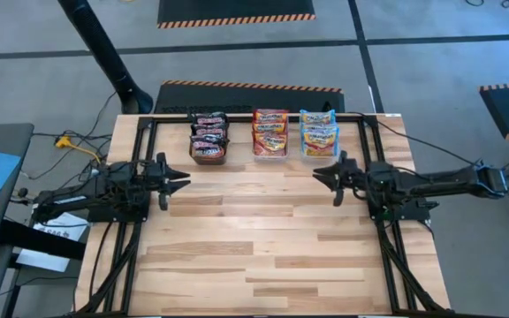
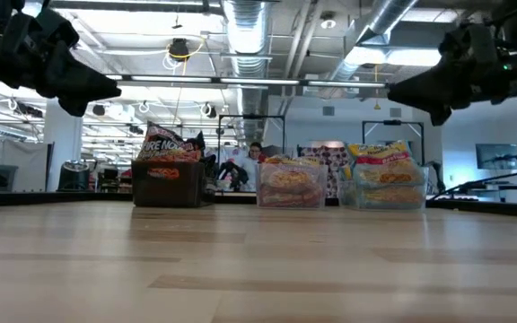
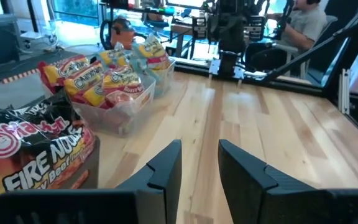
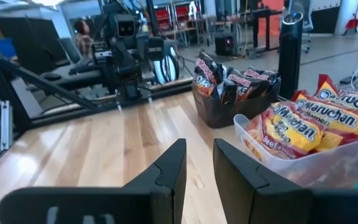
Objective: Sort Maruchan noodles
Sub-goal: Return to Home Position
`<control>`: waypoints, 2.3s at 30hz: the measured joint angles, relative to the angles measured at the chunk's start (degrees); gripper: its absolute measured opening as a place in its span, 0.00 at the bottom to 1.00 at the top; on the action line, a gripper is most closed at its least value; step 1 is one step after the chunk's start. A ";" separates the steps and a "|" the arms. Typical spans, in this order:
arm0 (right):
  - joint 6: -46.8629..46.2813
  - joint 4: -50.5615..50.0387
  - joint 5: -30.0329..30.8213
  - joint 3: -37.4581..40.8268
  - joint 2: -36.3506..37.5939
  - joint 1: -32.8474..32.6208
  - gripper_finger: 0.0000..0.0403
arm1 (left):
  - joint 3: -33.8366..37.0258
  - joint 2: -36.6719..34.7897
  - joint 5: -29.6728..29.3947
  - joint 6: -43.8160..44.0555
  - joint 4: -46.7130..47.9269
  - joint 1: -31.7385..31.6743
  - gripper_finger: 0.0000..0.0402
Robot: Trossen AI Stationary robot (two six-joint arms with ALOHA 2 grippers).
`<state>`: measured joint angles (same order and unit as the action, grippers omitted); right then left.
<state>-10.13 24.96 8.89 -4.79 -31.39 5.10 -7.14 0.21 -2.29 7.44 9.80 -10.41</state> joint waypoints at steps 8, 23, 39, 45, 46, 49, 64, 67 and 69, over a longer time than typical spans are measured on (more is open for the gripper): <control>-0.57 0.38 -0.15 4.29 5.59 0.00 0.26 | 0.00 0.02 -1.17 -2.13 2.67 -0.02 0.23; 6.12 -8.74 0.08 4.36 17.72 0.28 0.26 | -0.02 0.02 -1.85 -7.77 7.83 -0.02 0.23; 4.16 -22.58 -0.18 4.36 28.11 0.90 0.26 | 1.44 0.07 -0.33 -9.41 5.79 -0.02 0.23; 4.11 -22.81 -0.03 4.34 28.04 1.86 0.26 | 2.70 0.02 0.10 -8.67 0.58 0.00 0.23; 4.09 -22.83 0.00 4.34 28.05 1.86 0.26 | 3.01 0.04 0.10 -8.40 -0.60 -0.02 0.23; 4.09 -22.94 0.01 4.33 28.04 1.86 0.26 | 3.81 0.04 0.55 -8.38 -3.32 -0.02 0.23; 4.13 -22.92 0.02 4.32 28.04 1.75 0.26 | 6.54 0.86 1.78 -5.22 -11.25 -0.02 0.23; 4.13 -22.90 0.02 4.32 28.04 1.75 0.26 | 6.56 1.33 1.63 -3.99 -11.28 0.00 0.23; 4.13 -22.90 0.02 4.33 28.04 1.75 0.26 | 6.56 1.31 1.63 -3.97 -11.34 0.00 0.23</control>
<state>-6.00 2.07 8.91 -0.46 -3.36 6.85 -0.58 1.52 -0.67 3.46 -1.54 -10.41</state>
